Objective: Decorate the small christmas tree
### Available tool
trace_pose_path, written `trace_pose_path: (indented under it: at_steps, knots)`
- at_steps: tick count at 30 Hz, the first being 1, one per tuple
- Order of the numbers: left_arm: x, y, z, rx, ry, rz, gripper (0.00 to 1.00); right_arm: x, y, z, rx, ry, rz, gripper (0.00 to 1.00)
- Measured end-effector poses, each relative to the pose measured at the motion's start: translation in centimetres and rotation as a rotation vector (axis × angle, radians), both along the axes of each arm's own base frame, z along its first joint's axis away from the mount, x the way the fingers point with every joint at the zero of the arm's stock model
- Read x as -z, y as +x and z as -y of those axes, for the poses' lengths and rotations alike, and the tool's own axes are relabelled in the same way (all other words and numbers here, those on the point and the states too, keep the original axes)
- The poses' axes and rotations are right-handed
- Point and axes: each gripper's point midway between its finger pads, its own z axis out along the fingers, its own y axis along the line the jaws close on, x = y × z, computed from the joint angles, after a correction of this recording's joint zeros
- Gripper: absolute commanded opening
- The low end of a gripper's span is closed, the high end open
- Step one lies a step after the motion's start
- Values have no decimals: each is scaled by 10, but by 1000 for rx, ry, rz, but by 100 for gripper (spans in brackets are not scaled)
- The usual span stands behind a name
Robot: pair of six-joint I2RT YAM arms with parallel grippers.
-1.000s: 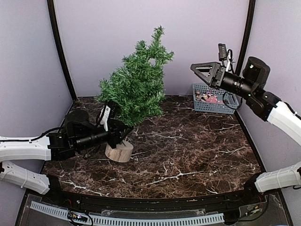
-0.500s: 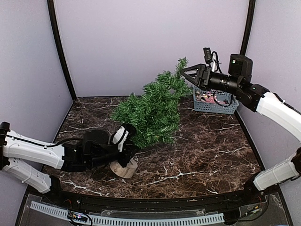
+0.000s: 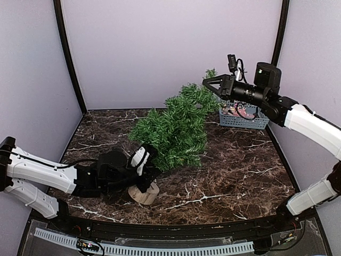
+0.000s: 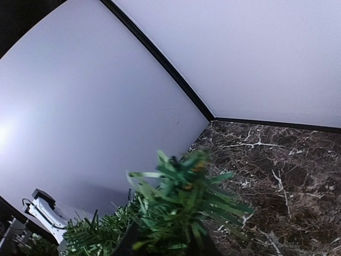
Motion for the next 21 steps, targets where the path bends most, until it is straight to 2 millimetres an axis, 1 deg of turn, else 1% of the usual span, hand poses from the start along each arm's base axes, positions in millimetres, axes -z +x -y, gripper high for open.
trace_pose_path:
  at_steps: [2,7,9,10,11,12,13,14,15,16,17,18,20,21]
  knots:
    - [2,0,0,-1,5,-2,0,-1,0,-1,-3,4,8,1]
    - [7,3,1,-17,15,-5,1,-12,-3,-3,-17,36,33,0]
    - [8,7,1,-40,26,1,11,-17,-4,-5,-22,49,54,0]
    - [7,10,2,-53,27,4,24,-20,-5,-6,-24,56,67,0]
    - [5,13,2,-73,30,12,32,-24,-6,-6,-24,65,84,0]
    - [4,16,2,-86,30,16,46,-27,-6,-7,-25,70,95,0]
    - [2,19,1,-107,24,21,53,-29,-6,-7,-22,73,108,0]
    - [0,22,-1,-127,17,28,65,-30,-6,-7,-18,70,118,0]
    - [-3,24,-2,-146,5,33,70,-31,-6,-8,-10,65,128,0]
    - [-5,26,-3,-157,-5,36,77,-31,-7,-9,-6,56,138,0]
    - [-7,28,-4,-175,-17,36,80,-32,-7,-11,2,46,148,0]
    - [-8,29,-5,-188,-27,34,86,-33,-6,-11,17,38,163,0]
    - [-8,31,-7,-207,-37,25,91,-43,-5,-11,43,31,203,0]
    - [-7,31,-8,-213,-35,20,92,-49,-5,-11,59,27,229,0]
